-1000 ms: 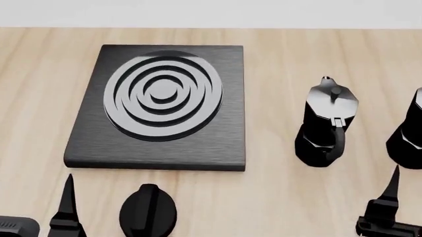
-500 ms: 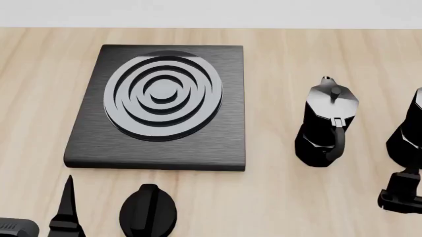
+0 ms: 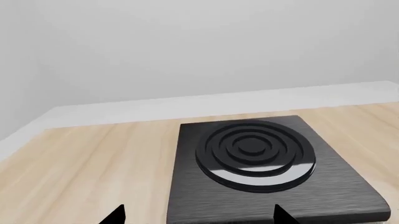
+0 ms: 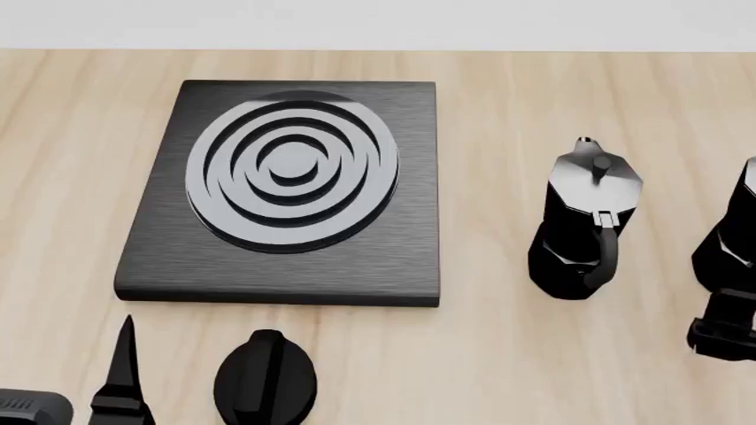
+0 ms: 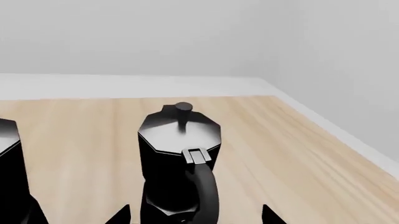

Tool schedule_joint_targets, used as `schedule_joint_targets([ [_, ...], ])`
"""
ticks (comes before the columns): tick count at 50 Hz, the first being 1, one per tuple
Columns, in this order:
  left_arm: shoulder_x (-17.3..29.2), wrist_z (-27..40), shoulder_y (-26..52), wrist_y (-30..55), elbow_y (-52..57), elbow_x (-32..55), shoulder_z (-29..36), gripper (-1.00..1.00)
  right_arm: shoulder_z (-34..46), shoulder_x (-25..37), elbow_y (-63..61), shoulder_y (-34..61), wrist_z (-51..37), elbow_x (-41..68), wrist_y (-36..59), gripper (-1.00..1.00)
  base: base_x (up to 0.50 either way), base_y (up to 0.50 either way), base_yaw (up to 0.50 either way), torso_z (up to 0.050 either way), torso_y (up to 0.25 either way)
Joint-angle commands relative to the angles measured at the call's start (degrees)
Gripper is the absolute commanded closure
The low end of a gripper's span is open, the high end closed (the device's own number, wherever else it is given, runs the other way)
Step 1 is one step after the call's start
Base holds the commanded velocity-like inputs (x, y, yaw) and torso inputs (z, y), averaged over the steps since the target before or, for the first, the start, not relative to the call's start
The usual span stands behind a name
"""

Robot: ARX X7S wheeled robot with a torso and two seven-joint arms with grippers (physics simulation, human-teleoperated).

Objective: Put the right moka pot on the stove.

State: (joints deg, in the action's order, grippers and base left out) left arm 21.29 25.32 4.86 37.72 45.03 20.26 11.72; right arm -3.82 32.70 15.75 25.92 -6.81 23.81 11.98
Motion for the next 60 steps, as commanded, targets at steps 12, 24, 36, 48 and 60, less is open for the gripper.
schedule_joint_targets([
  [12, 0.39, 0.28, -0.19, -0.67, -0.09, 0.04, 0.41, -1.00, 2.87, -1.41, 12.87, 6.99, 1.92, -3.50, -3.98, -1.00, 0.00, 0.00, 0.00, 0.000, 0.000],
  [24, 0.52, 0.25, -0.29, -1.17, 0.04, 0.41, 0.40, -1.00, 4.48, -1.61, 17.60, 10.65, 2.71, -5.27, -5.00, -1.00, 0.00, 0.00, 0.00, 0.000, 0.000],
  [36, 0.55, 0.39, 0.11, -0.85, -0.04, 1.21, 0.04, -1.00, 5.23, -2.10, 23.37, 13.59, 3.20, -6.57, -7.22, -1.00, 0.00, 0.00, 0.00, 0.000, 0.000],
  [48, 0.65, 0.55, 0.15, -0.97, -0.23, 1.41, 0.19, -1.00, 5.05, -2.77, 28.17, 13.69, 3.75, -7.11, -11.89, 1.00, 0.00, 0.00, 0.00, 0.000, 0.000],
  [60, 0.82, 0.78, 0.24, -0.90, -0.16, 1.64, 0.29, -1.00, 4.33, -2.25, 22.27, 11.20, 3.54, -5.49, -9.30, 1.00, 0.00, 0.00, 0.00, 0.000, 0.000],
])
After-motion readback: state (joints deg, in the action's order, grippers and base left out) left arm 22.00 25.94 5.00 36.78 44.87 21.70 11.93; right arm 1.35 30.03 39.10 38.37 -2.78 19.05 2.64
